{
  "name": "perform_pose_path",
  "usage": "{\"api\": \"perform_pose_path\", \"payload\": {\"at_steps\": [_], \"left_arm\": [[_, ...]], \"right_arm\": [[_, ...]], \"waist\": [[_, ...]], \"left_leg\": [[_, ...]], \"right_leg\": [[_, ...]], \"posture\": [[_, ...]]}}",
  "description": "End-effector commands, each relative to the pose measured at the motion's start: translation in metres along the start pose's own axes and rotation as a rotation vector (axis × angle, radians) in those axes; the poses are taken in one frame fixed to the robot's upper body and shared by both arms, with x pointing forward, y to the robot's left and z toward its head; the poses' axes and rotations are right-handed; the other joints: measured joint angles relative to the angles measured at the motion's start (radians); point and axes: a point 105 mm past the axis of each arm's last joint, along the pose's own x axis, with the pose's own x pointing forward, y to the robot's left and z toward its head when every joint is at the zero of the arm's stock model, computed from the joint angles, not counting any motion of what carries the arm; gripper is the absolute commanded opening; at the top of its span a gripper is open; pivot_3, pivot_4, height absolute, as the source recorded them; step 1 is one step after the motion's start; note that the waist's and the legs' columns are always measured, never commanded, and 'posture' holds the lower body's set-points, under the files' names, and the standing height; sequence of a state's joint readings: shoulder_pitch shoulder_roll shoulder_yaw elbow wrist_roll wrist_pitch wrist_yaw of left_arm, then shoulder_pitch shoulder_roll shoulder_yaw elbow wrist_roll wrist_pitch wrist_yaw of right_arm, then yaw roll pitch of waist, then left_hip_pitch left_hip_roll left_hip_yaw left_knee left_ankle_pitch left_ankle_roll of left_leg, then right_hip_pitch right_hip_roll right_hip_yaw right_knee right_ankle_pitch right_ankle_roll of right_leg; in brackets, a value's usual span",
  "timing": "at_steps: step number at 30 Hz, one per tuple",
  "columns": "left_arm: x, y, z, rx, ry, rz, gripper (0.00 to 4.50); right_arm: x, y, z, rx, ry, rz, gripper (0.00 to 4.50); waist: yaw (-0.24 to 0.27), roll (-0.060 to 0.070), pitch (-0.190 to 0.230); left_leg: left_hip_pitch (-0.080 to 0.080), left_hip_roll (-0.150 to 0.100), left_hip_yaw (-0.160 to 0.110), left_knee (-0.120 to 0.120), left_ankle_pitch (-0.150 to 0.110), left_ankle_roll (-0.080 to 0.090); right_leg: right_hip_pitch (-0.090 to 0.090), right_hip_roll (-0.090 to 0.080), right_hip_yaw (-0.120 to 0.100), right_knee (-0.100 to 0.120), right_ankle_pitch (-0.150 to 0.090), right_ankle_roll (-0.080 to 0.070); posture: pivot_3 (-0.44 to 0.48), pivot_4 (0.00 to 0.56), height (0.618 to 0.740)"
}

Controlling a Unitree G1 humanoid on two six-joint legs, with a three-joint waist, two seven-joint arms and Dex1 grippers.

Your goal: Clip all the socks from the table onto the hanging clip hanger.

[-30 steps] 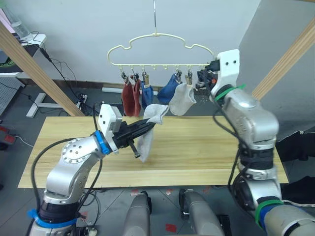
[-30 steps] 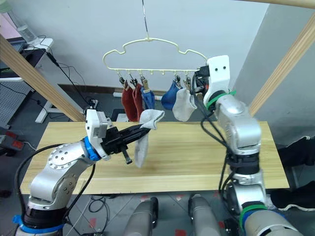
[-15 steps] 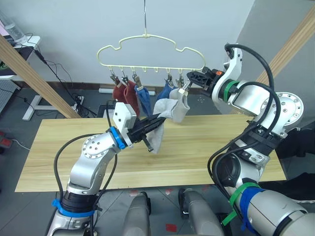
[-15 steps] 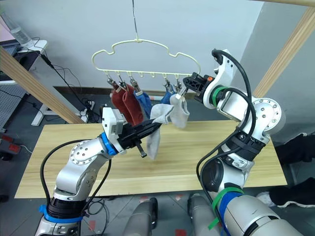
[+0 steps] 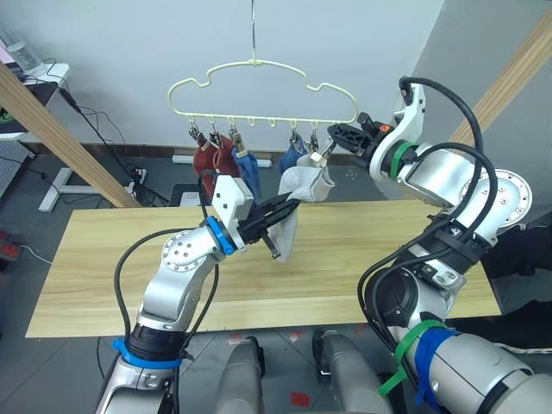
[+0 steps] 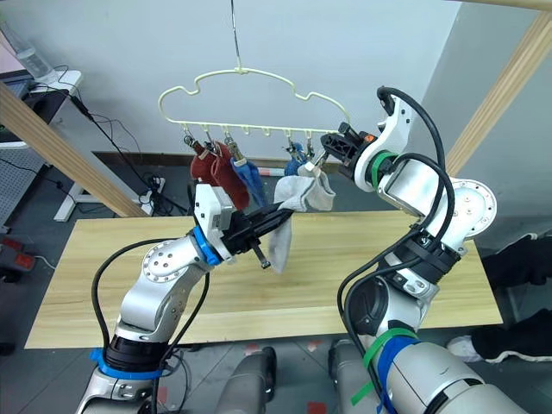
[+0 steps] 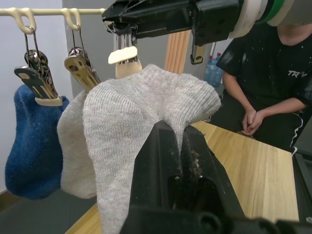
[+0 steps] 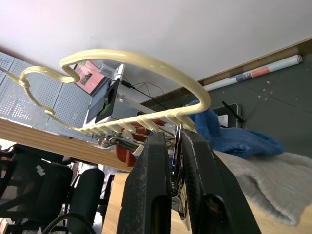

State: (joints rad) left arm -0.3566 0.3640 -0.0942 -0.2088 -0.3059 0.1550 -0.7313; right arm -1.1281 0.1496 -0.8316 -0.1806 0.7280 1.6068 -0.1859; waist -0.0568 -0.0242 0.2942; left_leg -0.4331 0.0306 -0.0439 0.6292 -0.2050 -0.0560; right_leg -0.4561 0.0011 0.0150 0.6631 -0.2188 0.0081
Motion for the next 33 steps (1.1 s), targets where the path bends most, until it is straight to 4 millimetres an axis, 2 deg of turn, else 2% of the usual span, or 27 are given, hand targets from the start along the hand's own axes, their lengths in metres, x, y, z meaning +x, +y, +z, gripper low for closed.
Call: {"api": "perform_pose_path", "payload": {"at_steps": [1, 11, 24, 33], "left_arm": [[0.006, 0.0, 0.008, 0.024, -0.045, 0.005, 0.0], [0.018, 0.008, 0.014, 0.023, -0.098, 0.049, 0.0], [0.017, 0.01, 0.022, 0.031, -0.136, 0.053, 0.0], [0.017, 0.008, 0.03, 0.097, -0.168, 0.027, 0.0]], "right_arm": [[-0.001, 0.018, -0.001, -0.031, 0.007, 0.077, 0.38], [-0.003, 0.017, -0.005, -0.026, 0.03, 0.076, 0.38], [-0.004, 0.013, -0.004, -0.02, 0.042, 0.06, 0.38], [-0.006, 0.006, -0.002, -0.048, 0.053, 0.03, 0.38]], "waist": [[-0.001, 0.0, 0.0], [-0.004, 0.0, 0.0], [-0.004, 0.0, 0.0], [-0.003, 0.0, 0.0]], "left_leg": [[0.0, 0.0, 0.0, 0.0, 0.0, 0.0], [0.0, 0.0, 0.0, 0.0, 0.0, 0.0], [0.0, 0.0, 0.0, 0.0, 0.0, 0.0], [0.0, 0.0, 0.0, 0.0, 0.0, 0.0]], "right_leg": [[0.0, 0.0, 0.0, 0.0, 0.0, 0.0], [0.0, 0.0, 0.0, 0.0, 0.0, 0.0], [0.0, 0.0, 0.0, 0.0, 0.0, 0.0], [0.0, 0.001, 0.0, -0.001, 0.0, 0.0]], "posture": [[-0.045, 0.317, 0.74], [-0.051, 0.319, 0.74], [-0.05, 0.315, 0.74], [-0.05, 0.308, 0.74]]}}
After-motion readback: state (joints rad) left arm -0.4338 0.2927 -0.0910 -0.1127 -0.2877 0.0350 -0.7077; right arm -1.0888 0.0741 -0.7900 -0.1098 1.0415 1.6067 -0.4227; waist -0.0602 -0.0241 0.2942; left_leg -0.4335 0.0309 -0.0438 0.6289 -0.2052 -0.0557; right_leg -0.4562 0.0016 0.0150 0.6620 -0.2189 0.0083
